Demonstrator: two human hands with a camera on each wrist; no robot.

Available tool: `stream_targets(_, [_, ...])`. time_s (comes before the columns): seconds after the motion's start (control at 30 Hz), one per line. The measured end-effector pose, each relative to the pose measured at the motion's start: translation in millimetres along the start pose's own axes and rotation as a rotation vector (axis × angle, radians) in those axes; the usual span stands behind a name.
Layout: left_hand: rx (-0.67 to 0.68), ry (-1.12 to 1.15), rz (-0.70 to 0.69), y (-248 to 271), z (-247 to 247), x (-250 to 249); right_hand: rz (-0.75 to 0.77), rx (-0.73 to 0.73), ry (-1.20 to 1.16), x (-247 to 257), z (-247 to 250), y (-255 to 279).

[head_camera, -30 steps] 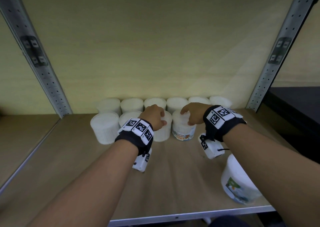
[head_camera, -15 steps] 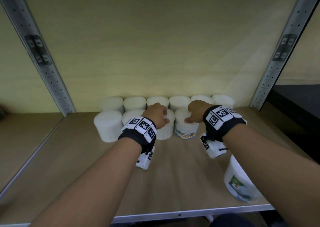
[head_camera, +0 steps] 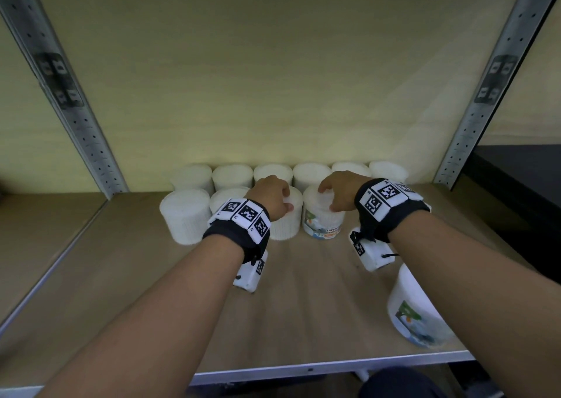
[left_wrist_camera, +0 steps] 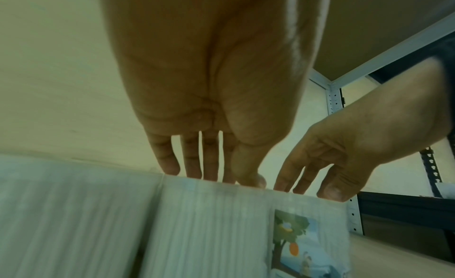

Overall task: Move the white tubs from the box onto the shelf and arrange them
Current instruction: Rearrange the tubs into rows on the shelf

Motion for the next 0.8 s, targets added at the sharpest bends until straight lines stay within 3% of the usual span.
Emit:
stream_targets(0.47, [0.176,-0.019,-0.095,6,21,0,0.032,-0.025,0.024,-2,-2,-1])
stream_targets(0.67, [0.025,-0.086,-0.046,3,5,-5,0.037,-0.037,0.024,-3,-2,1])
stream_targets(0.8, [0.016,-0.174,0.051,1,-3,-7,0.036,-0.034,0.025,-2,-2,0])
Point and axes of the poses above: each hand's wrist, its own y-axis away from the middle knuckle, its own z-axis out of the back of the hand, x = y × z, the point moved 1 cm from there along -y, towards the middle knuckle, and after that the axes turned 8 degrees about -x, right-handed, at the moved point
